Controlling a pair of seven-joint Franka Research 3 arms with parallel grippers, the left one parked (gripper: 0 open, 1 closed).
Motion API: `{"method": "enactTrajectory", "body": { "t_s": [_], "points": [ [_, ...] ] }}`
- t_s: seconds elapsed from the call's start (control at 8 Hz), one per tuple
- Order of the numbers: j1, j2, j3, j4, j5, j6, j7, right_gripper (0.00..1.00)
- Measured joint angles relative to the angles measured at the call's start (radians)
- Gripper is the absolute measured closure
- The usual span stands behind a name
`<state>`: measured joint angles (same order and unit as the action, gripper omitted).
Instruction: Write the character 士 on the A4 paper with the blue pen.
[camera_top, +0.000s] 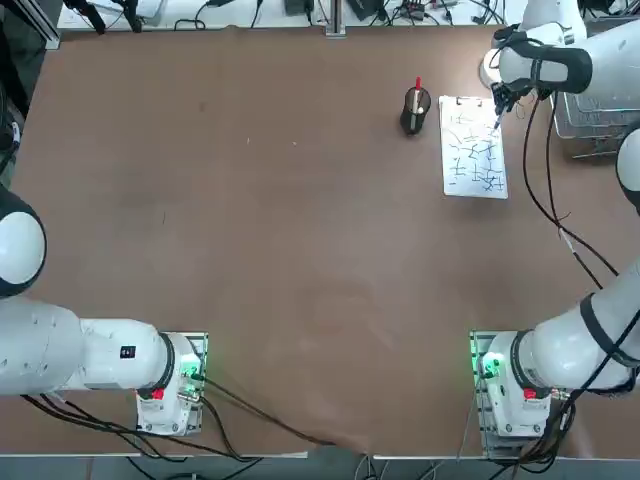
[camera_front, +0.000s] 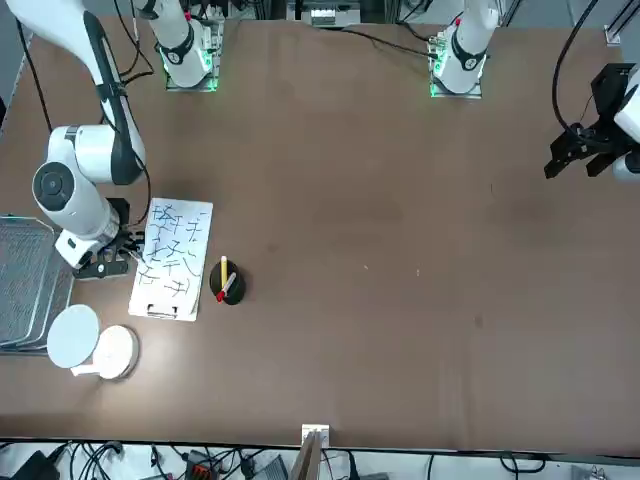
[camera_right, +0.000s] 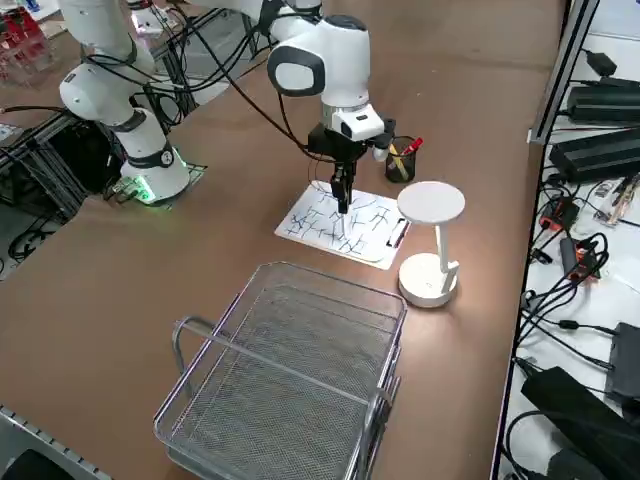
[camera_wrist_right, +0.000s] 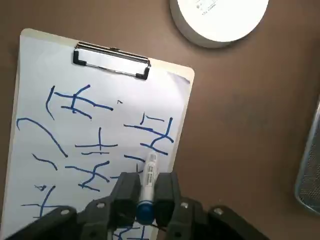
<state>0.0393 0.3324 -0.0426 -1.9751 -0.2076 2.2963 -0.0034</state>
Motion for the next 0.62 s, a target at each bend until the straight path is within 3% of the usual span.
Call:
{"method": "enactTrajectory", "body": {
  "t_s": [0.62],
  "points": [
    [0.000, 0.015, 0.000, -0.010, 0.000, 0.001, 0.001, 0.79]
  ]
}}
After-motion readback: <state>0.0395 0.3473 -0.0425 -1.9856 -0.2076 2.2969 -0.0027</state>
